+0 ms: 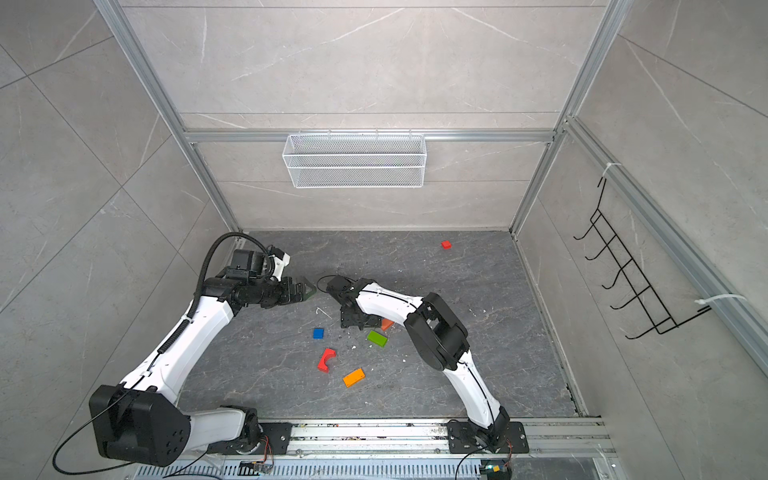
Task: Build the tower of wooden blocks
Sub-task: 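Lower the held wood bar onto the two-bar stack with the right gripper, then open the right gripper and lift it away from the three-bar stack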
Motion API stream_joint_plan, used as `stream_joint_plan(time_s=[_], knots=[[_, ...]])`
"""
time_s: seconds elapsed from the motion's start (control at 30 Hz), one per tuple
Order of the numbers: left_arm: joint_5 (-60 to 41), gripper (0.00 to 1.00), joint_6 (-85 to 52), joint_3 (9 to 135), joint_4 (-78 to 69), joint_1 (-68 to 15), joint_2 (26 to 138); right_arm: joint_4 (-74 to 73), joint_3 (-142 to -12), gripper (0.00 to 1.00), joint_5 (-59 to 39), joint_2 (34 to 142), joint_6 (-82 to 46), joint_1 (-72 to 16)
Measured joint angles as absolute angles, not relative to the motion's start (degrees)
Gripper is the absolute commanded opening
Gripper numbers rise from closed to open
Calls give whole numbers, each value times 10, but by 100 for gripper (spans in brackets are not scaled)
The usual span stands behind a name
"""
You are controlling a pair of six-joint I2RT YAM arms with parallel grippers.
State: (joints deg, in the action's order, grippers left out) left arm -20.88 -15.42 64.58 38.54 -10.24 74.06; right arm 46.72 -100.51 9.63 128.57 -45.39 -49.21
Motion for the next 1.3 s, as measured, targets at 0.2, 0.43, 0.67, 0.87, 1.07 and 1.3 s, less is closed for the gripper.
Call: stream_joint_plan(time_s=[0.2, 0.43, 0.67, 0.87, 1.07, 1.3], knots=[[-209, 100, -154, 646, 386, -102, 741, 467, -1005, 74, 96, 1286, -454, -492], [-209, 100, -154, 646, 386, -102, 741, 467, -1005, 75, 94, 1286, -454, -492], [-209, 100, -154, 646, 385, -102, 741, 466, -1005, 75, 94, 1286, -453, -492], [-209, 100, -154, 646, 385, -102, 741, 465, -1005, 75, 92, 1286, -453, -492], [-209, 100, -154, 646, 385, -102, 741, 465, -1005, 76, 92, 1286, -453, -492], [-209, 100, -154, 646, 385, -102, 741, 461, -1005, 86, 91, 1286, -452, -492]])
